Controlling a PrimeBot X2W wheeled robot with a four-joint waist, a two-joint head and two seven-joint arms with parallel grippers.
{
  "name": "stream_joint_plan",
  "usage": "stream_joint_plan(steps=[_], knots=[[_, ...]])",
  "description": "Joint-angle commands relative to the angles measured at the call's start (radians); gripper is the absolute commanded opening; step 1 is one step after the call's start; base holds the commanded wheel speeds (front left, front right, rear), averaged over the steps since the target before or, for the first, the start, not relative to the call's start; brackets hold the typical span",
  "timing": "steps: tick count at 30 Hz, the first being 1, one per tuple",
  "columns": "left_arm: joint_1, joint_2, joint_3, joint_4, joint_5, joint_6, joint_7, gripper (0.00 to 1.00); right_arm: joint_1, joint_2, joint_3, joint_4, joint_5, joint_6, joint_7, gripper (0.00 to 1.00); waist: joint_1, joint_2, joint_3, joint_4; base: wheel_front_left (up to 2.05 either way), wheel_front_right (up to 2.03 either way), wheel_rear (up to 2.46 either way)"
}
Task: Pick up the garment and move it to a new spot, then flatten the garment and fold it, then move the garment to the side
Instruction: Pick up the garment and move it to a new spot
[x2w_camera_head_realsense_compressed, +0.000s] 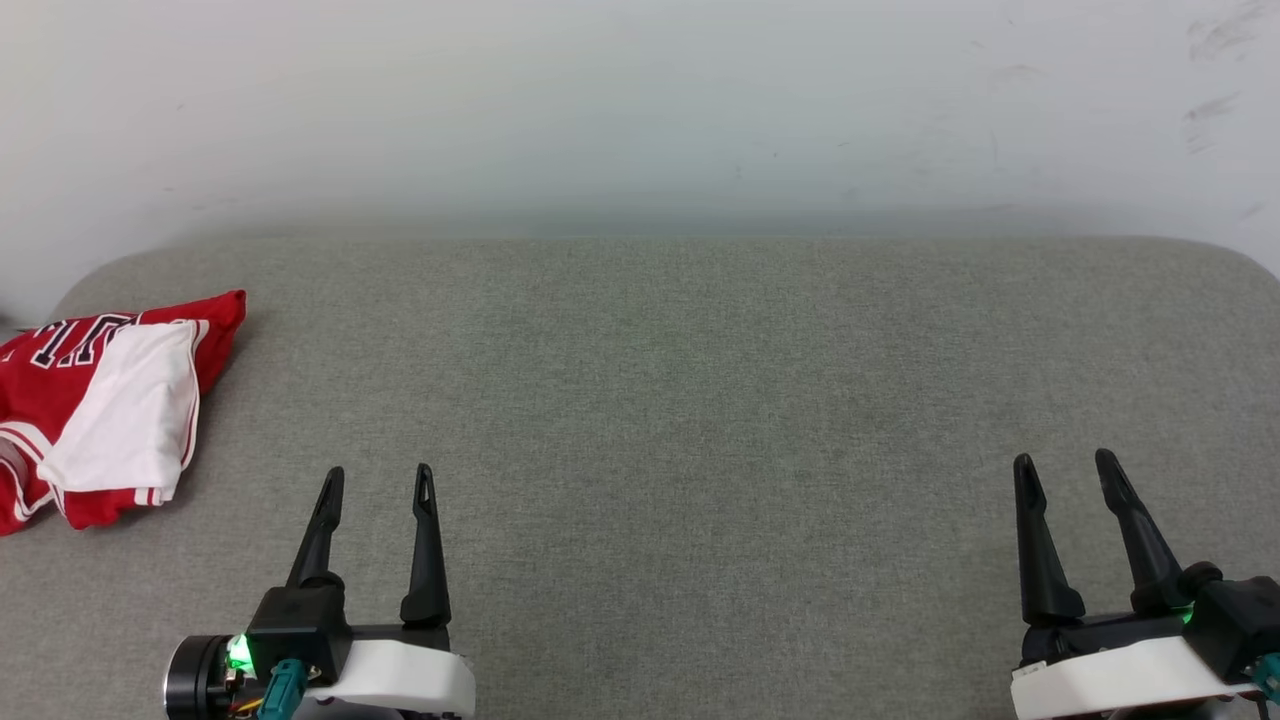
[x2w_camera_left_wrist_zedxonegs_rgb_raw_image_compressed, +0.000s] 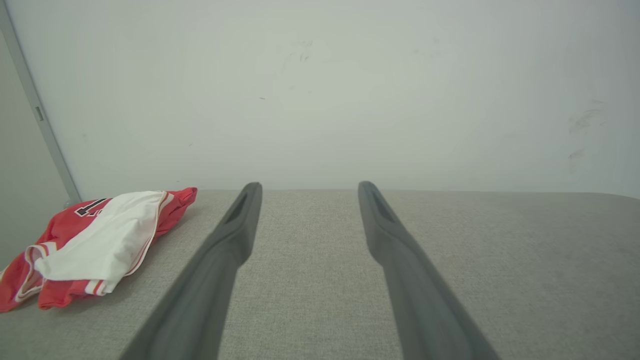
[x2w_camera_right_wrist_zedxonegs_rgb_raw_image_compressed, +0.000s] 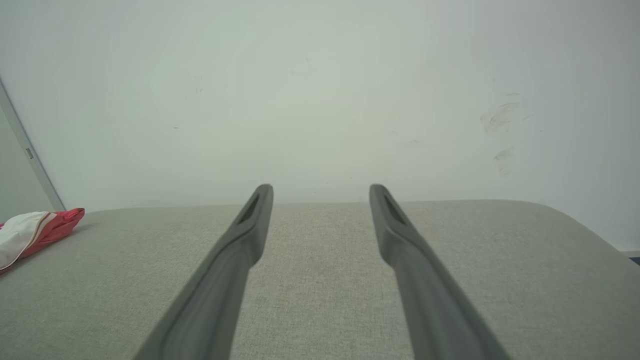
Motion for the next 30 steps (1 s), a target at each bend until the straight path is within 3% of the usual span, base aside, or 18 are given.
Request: stream_joint_plan(steps=[1, 17, 30], knots=[[0.003, -0.002, 0.002, 0.003, -0.006, -0.003, -0.003, 1.00, 0.009, 0.001, 0.003, 0.002, 0.005, -0.001, -0.002, 1.00, 0.0000, -0.0001, 0.000, 0.001, 0.00, 0.00, 0.00], [-0.009, -0.003, 0.000, 0.014, -0.016, -0.004, -0.003, 1.00, 0.009, 0.001, 0.009, 0.012, 0.007, -0.001, -0.002, 1.00, 0.0000, -0.0001, 0.003, 0.021, 0.00, 0.00, 0.00], [-0.019, -0.003, 0.008, 0.018, -0.022, 0.002, -0.003, 1.00, 0.009, 0.001, 0.021, 0.012, -0.012, -0.001, -0.002, 1.00, 0.0000, -0.0001, 0.016, 0.131, 0.00, 0.00, 0.00]])
